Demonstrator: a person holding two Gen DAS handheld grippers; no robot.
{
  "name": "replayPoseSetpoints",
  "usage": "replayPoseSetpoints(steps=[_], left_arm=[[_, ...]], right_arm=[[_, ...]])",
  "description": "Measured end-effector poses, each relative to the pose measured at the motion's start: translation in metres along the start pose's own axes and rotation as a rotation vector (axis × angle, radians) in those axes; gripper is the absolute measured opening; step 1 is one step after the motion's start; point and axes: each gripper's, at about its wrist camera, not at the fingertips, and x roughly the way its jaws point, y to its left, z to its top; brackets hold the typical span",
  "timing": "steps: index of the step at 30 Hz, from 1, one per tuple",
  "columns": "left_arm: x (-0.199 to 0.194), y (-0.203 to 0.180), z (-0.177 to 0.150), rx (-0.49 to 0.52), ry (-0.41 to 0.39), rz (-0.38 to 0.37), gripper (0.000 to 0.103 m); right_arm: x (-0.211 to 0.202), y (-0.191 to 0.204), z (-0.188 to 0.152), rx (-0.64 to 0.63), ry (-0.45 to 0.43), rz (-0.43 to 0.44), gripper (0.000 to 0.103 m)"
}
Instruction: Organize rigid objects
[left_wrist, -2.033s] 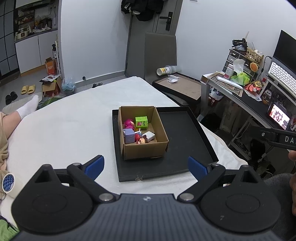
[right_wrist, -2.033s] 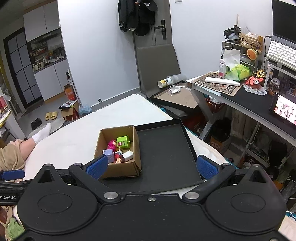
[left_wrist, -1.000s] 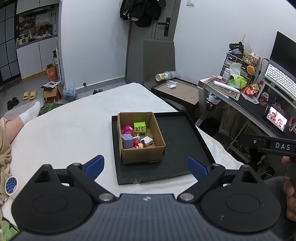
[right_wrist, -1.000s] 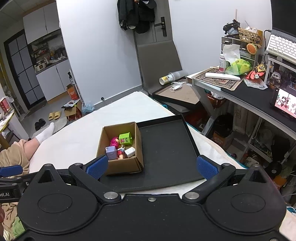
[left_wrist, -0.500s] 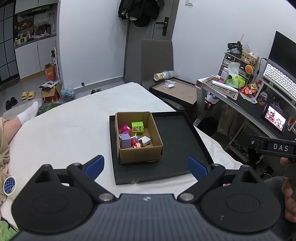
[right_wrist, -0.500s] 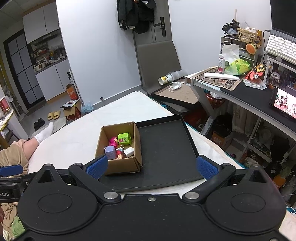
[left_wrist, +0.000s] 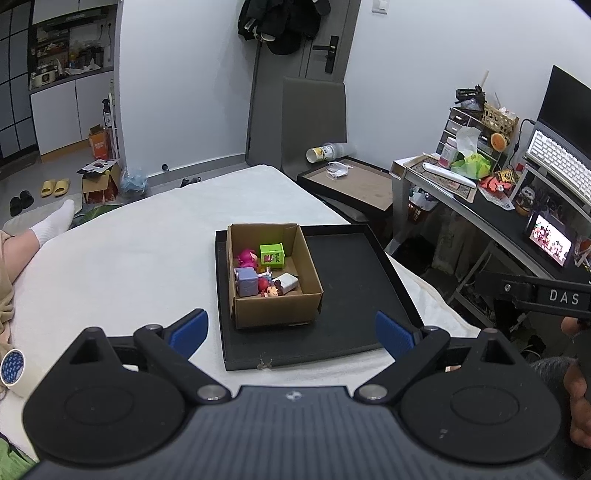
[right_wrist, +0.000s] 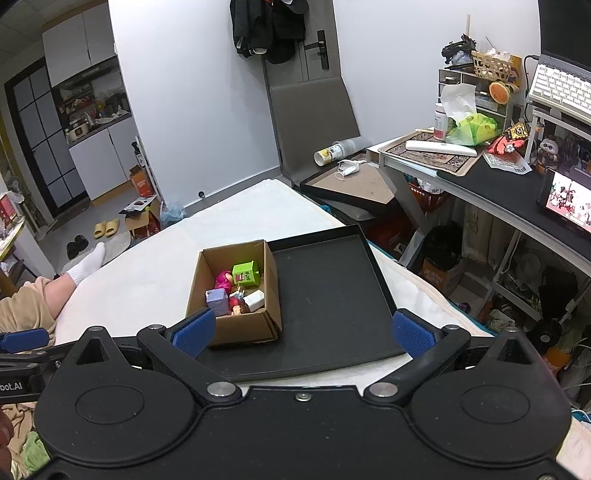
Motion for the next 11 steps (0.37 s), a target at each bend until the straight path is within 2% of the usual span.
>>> replayPoseSetpoints(steps=[11], left_arm=[[0.0092,0.0054,0.0018,-0.059,-0.017,-0.022,0.096]], right_arm=[[0.0052,-0.0041,0.0008,-0.012,0.005,-0.033,0.103]])
